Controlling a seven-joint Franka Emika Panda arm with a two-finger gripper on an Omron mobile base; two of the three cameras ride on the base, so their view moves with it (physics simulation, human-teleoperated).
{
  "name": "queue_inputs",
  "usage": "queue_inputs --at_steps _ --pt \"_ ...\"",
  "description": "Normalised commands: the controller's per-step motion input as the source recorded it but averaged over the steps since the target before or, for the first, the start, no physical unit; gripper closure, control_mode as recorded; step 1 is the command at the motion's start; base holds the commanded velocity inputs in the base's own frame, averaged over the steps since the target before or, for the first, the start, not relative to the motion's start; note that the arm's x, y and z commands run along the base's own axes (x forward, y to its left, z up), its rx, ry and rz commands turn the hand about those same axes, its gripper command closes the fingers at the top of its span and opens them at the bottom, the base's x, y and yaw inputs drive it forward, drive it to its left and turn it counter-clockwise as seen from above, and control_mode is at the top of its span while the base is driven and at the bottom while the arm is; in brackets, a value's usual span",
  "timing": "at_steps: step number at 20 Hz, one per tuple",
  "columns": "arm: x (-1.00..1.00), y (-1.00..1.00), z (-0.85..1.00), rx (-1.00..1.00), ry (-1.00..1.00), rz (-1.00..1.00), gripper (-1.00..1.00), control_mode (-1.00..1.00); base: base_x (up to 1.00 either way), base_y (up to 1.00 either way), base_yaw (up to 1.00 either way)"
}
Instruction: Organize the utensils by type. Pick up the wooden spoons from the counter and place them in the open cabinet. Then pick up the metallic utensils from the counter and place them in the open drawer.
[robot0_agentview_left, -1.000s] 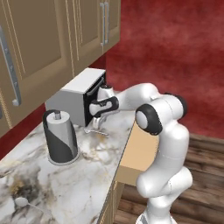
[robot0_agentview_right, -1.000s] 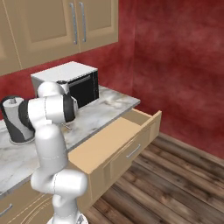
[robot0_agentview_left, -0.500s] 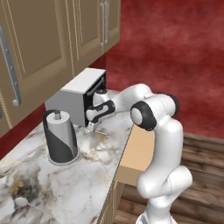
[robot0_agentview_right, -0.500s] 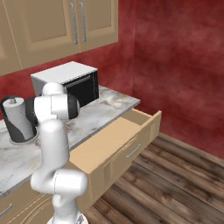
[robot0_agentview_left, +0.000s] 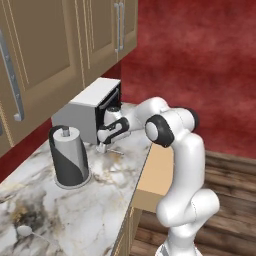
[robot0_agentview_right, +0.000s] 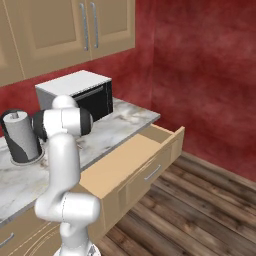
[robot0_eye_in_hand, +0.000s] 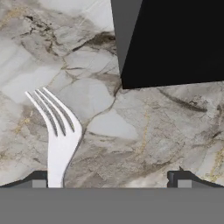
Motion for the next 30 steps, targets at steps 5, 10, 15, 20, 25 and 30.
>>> queue_inputs --at_steps 5,10,15,20,25,30 --pt "0.23 0.02 -0.18 0.00 -0.01 0.00 -1.00 -1.00 0.00 0.00 0.00" --pt "0.02 0.00 -0.28 0.00 0.00 0.00 -1.00 -1.00 0.00 0.00 0.00" --pt "-0.12 0.00 -0.39 0.00 0.01 0.00 -1.00 -1.00 0.00 0.00 0.00" --pt "-0.19 0.00 -0.46 0.00 0.05 0.00 1.00 -1.00 0.00 0.00 0.00" --pt "-0.40 -0.13 -0.43 0.00 0.07 0.02 1.00 -1.00 0.00 0.00 0.00" --pt "-0.53 -0.17 -0.26 0.00 0.02 0.00 1.00 -1.00 0.00 0.00 0.00"
